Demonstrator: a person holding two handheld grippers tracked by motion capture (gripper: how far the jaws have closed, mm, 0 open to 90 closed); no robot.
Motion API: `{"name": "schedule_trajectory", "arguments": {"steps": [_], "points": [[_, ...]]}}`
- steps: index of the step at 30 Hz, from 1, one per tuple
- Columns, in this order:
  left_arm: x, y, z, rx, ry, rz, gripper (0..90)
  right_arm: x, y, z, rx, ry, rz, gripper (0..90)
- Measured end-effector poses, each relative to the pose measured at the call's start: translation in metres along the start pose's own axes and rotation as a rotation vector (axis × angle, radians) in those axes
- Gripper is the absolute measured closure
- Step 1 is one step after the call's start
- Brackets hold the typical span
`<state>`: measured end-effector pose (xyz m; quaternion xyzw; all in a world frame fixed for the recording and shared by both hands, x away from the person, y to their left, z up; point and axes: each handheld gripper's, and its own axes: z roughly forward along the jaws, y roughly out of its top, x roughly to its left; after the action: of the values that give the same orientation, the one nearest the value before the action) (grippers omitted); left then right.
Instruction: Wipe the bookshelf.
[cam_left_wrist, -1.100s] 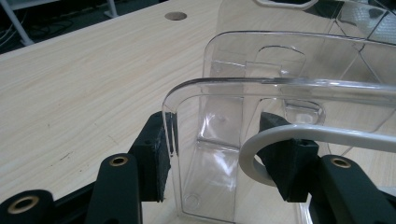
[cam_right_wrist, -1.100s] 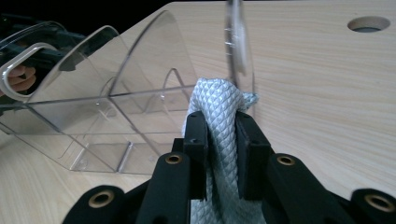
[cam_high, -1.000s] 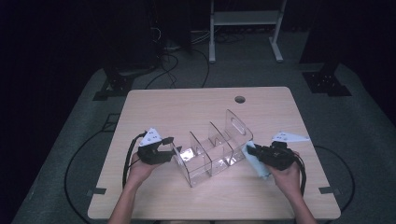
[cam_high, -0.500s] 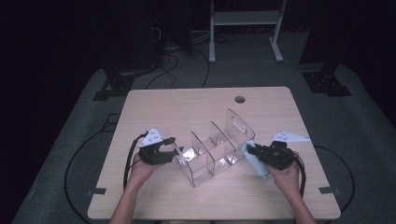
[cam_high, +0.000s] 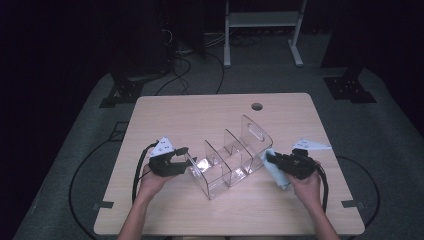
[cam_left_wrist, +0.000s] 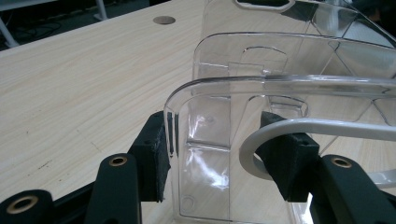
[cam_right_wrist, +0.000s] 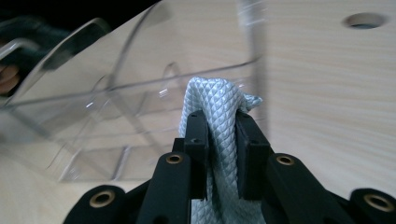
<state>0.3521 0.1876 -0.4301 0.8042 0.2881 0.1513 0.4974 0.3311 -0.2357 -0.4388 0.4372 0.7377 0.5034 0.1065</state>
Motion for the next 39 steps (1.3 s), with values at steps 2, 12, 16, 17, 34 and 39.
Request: {"name": "schedule_trajectory", "arguments": {"steps": [2,12,16,17,34,39], "points": [[0.0,0.0,0.0,0.001,0.0,0.0,45.8,0.011,-0.003,0.005,0.03,0.039,-0.032,76.9],[-0.001,0.0,0.001,-0.002,0.002,-0.003,45.7,0.01,-0.005,0.009,0.035,0.026,-0.02,77.0],[-0.001,0.0,0.0,0.0,-0.001,-0.002,45.7,0.028,-0.006,0.013,0.053,0.087,-0.055,77.0],[-0.001,0.0,0.0,0.0,-0.002,-0.002,45.7,0.028,-0.005,0.011,0.05,0.079,-0.068,77.1],[-0.003,0.001,0.002,-0.005,-0.01,-0.003,45.6,0.028,-0.004,0.009,0.021,0.066,-0.045,77.2],[-0.002,0.0,0.002,-0.005,-0.012,-0.005,45.6,0.053,-0.007,0.019,0.074,0.144,-0.1,77.1]]}}
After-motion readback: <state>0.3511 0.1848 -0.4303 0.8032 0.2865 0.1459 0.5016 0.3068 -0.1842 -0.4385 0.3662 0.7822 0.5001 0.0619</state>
